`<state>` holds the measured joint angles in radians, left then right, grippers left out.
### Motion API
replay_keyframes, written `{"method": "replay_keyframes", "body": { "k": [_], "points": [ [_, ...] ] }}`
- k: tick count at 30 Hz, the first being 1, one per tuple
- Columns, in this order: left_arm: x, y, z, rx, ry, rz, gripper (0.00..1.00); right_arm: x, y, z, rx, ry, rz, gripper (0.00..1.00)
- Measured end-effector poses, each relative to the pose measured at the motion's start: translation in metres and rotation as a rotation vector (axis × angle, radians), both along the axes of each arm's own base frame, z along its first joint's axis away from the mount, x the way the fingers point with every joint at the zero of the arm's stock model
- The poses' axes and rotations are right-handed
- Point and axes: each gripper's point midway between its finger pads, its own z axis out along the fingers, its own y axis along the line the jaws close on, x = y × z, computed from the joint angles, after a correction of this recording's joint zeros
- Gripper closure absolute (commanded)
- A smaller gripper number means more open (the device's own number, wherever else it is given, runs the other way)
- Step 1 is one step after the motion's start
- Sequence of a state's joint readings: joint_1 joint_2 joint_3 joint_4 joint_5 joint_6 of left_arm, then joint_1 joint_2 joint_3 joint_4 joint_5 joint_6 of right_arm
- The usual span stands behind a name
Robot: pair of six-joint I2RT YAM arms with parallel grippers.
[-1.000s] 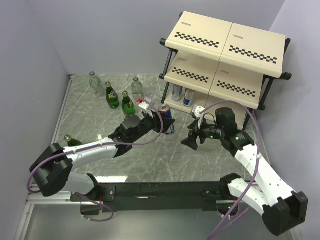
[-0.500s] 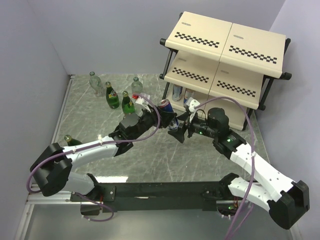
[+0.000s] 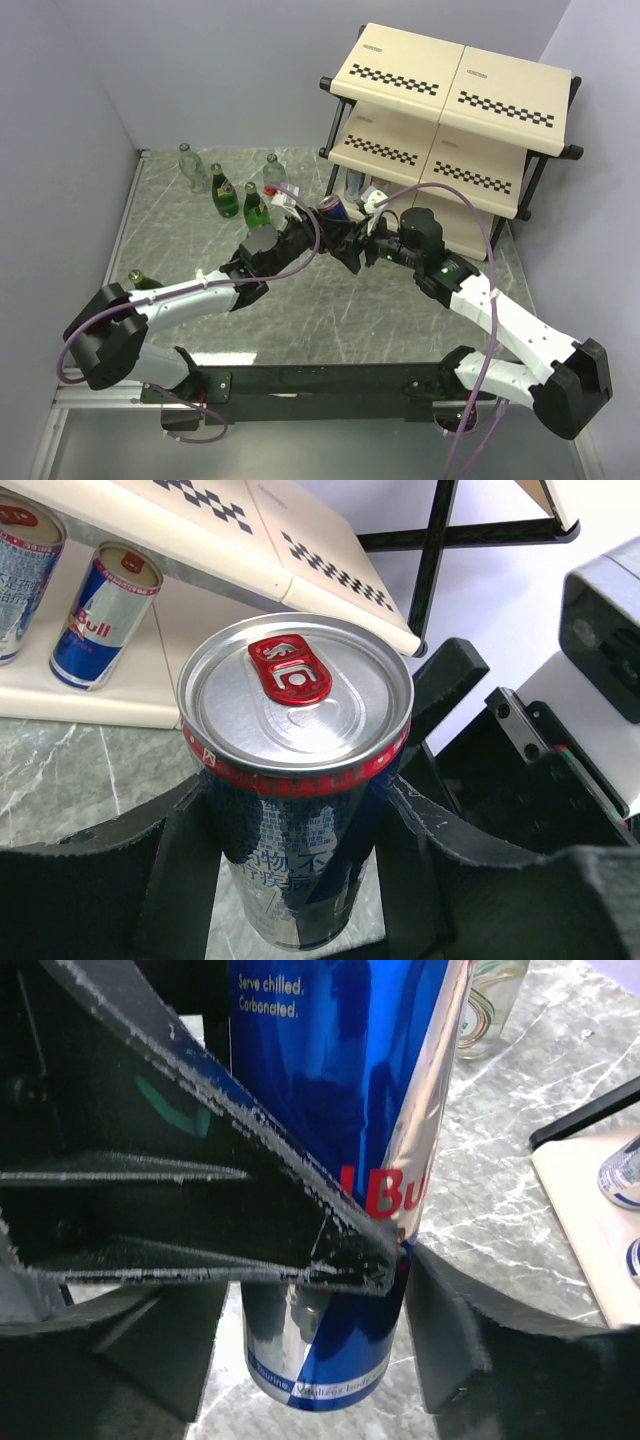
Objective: Place and organize the beverage onto the shelf
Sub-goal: Place the drink on the shelf.
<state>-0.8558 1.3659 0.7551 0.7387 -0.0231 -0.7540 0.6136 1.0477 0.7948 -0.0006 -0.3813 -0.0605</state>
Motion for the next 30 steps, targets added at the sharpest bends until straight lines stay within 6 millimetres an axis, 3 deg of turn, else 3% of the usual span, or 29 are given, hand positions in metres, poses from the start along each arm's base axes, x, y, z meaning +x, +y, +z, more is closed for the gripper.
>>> {"method": "replay_keyframes", "body": {
  "k": [1, 5, 8, 9, 10, 11, 14, 25, 30],
  "points": [
    [0.000, 0.000, 0.000, 0.001, 0.001, 0.000, 1.00, 0.000, 0.001, -0.001, -0.004, 0.005, 0.000, 0.30],
    [0.000, 0.000, -0.001, 0.003, 0.001, 0.000, 1.00, 0.004, 0.000, -0.003, -0.016, 0.009, -0.019, 0.58],
    [0.000, 0.000, 0.000, 0.001, 0.000, -0.002, 0.98, 0.005, -0.001, -0.002, -0.026, 0.010, -0.018, 0.68],
    [0.000, 0.000, 0.000, 0.001, 0.000, -0.005, 0.94, 0.005, -0.001, -0.002, -0.028, 0.007, -0.018, 0.69],
    [0.000, -0.001, -0.001, 0.002, 0.001, -0.009, 0.81, 0.005, -0.001, -0.002, -0.031, 0.005, -0.017, 0.71],
    [-0.001, -0.001, -0.001, 0.003, 0.003, -0.014, 0.73, 0.004, -0.001, -0.003, -0.034, 0.003, -0.016, 0.73],
    [-0.002, -0.002, 0.000, -0.004, 0.008, -0.024, 0.52, 0.003, -0.003, -0.001, -0.039, -0.013, -0.013, 0.75],
    [-0.012, 0.006, 0.017, -0.036, 0.002, -0.033, 0.31, -0.003, -0.002, 0.010, -0.035, -0.098, 0.029, 0.76],
    [-0.015, 0.012, 0.026, -0.043, -0.006, -0.025, 0.27, -0.003, -0.003, 0.008, -0.053, -0.117, 0.036, 0.77]
  ]
}}
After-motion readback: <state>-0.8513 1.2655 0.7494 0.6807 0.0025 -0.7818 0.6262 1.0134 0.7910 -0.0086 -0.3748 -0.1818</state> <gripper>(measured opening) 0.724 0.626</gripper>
